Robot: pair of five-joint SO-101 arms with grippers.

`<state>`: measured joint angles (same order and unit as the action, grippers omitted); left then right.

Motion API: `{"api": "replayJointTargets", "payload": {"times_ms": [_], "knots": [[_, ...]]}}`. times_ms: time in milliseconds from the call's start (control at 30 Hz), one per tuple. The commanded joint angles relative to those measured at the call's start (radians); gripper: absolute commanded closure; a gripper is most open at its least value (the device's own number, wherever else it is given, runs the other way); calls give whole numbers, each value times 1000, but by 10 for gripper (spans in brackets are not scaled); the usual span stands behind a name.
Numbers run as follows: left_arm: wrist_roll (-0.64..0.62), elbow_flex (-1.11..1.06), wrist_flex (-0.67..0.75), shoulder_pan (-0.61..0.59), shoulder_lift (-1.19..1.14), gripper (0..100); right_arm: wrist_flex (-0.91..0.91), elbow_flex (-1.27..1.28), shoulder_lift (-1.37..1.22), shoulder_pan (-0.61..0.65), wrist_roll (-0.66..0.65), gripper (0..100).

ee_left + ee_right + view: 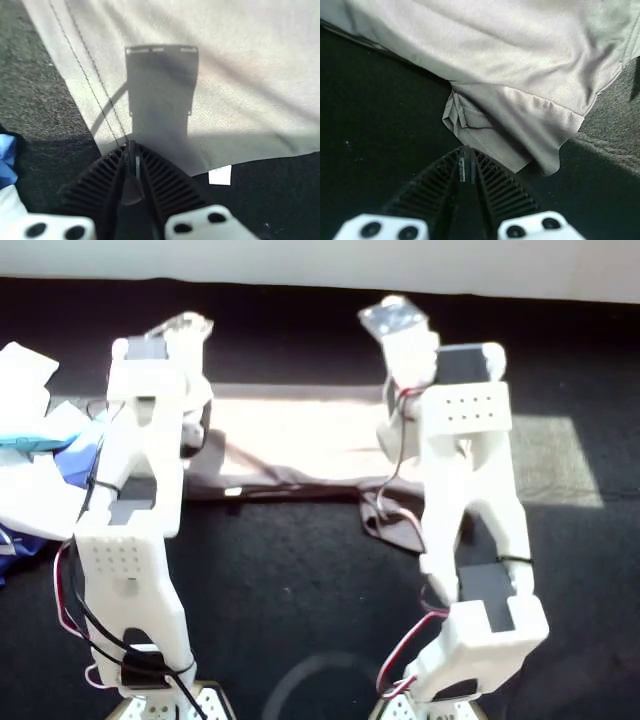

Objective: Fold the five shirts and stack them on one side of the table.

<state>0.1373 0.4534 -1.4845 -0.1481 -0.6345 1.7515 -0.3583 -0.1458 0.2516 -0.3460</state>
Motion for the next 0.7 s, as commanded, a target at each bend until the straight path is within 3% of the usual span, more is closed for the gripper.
{"api": "replayJointTargets", "payload": {"times_ms": [0,233,367,667], "knots": [[-2,-220,140,-27,111,992,-18,127,70,15,0,991],[-2,-456,371,-124,236,992,-197,381,71,30,0,991],[-2,-512,468,-122,240,992,-332,476,68,35,0,986],[-2,-598,601,-96,240,992,-398,567,64,70,2,904]]}}
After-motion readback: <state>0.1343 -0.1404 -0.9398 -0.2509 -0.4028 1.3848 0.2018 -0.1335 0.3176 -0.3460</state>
